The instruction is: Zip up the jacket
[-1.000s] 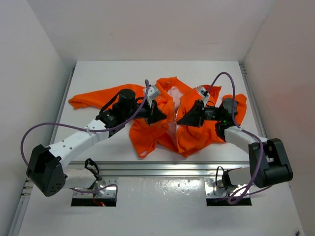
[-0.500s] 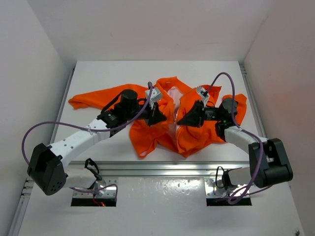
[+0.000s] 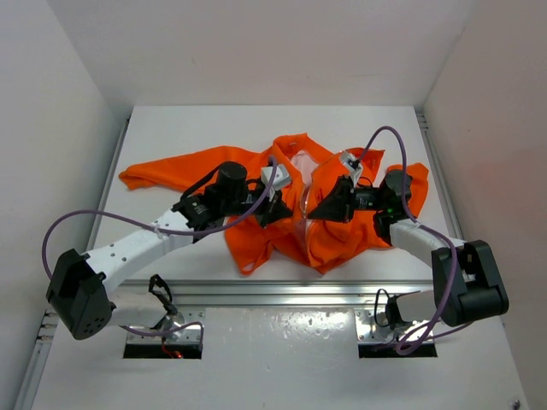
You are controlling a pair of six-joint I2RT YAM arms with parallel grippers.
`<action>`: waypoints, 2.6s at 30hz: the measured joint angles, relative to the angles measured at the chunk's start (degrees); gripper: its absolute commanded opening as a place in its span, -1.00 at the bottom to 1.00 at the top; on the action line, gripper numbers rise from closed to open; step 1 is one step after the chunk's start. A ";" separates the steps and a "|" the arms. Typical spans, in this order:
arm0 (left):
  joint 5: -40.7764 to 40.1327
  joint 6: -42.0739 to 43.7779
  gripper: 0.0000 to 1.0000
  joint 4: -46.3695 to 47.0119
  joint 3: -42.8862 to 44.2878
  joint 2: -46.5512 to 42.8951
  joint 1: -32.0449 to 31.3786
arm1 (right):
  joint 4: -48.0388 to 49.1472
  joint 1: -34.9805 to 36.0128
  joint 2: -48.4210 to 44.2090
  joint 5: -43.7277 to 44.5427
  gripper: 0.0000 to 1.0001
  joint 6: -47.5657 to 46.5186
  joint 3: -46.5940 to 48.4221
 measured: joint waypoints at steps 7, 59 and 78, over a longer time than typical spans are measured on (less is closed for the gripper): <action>2.21 -3.41 -0.25 0.24 0.22 -0.09 1.57 | 0.07 0.02 0.00 -0.02 -1.00 0.04 0.00; 13.07 -19.17 0.04 7.04 0.17 2.05 8.02 | 3.26 0.37 -0.02 1.31 -1.00 2.54 -0.02; 23.26 -36.20 -0.30 15.56 0.20 9.81 8.48 | 3.48 0.37 -0.02 1.29 -1.00 2.60 -0.02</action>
